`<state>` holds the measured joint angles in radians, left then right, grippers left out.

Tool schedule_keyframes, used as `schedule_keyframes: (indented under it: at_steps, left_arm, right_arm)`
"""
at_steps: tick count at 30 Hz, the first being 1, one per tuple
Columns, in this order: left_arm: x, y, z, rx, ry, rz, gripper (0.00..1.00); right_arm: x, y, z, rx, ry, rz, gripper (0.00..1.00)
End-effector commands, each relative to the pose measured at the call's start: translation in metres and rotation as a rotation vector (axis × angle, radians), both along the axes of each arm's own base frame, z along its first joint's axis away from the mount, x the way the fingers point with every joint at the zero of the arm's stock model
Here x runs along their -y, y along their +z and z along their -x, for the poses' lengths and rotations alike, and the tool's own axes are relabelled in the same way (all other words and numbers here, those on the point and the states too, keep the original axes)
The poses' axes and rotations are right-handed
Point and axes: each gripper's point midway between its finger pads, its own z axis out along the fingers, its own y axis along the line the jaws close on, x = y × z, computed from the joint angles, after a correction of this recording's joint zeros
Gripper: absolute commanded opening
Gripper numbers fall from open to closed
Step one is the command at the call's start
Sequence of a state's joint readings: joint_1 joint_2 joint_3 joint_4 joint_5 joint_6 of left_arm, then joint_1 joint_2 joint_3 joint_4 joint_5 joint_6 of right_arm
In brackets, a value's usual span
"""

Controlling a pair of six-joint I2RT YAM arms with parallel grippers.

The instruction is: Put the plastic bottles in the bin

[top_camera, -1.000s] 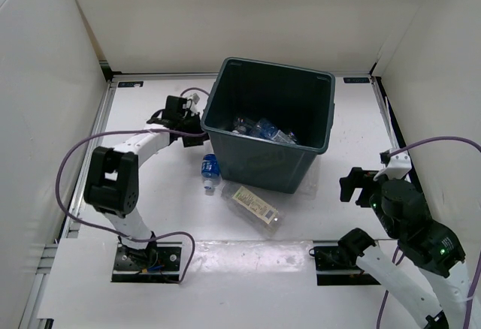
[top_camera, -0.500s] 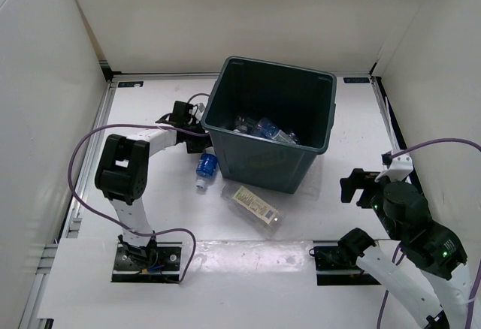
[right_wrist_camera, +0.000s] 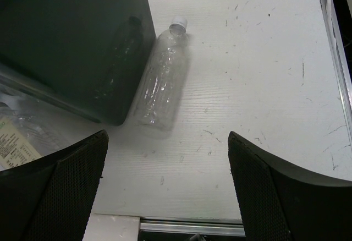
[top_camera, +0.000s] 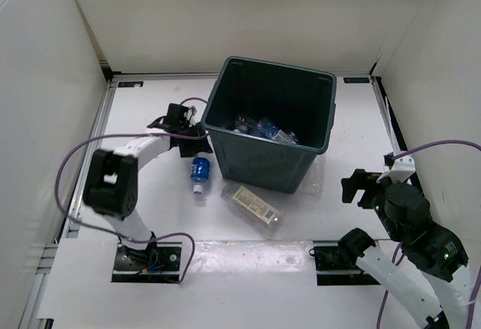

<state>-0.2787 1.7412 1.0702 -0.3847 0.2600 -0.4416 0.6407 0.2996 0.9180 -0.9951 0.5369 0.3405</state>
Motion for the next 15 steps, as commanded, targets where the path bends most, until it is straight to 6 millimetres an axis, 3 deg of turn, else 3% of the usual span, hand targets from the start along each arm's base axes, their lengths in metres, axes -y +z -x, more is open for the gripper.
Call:
schedule_keyframes:
  at_steps: [1,3,4,6,7,8,11,12,15]
  left_arm:
    - [-0.030,0.076,0.014,0.149,0.092,-0.066,0.31]
    - [-0.041,0.094,0.027,0.174,0.101,-0.101,0.31]
    - [-0.055,0.128,0.039,0.264,0.136,-0.123,0.33]
    - [-0.067,0.146,0.057,0.293,0.142,-0.150,0.36]
    - [-0.079,0.181,0.070,0.399,0.182,-0.146,0.36]
    - [-0.087,0.187,0.085,0.383,0.186,-0.166,0.37]
    - [-0.113,0.243,0.122,0.542,0.254,-0.180,0.37]
    - [-0.116,0.252,0.127,0.567,0.260,-0.180,0.37]
    - [-0.126,0.323,0.148,0.735,0.303,-0.138,0.37]
  right_arm:
    - [0.004,0.008,-0.001,0.026,-0.029,-0.019,0.90]
    - [0.004,0.009,-0.002,0.029,-0.031,-0.020,0.90]
    - [0.004,0.008,-0.002,0.026,-0.032,-0.019,0.90]
    - [0.006,0.008,-0.002,0.024,-0.041,-0.015,0.90]
    - [0.006,0.008,-0.002,0.024,-0.043,-0.016,0.90]
    - [0.007,0.007,-0.002,0.024,-0.047,-0.010,0.90]
    - [0.007,0.007,-0.003,0.024,-0.050,-0.012,0.90]
    - [0.007,0.008,-0.003,0.027,-0.048,-0.013,0.90]
    - [0.005,0.007,-0.003,0.023,-0.039,-0.010,0.90]
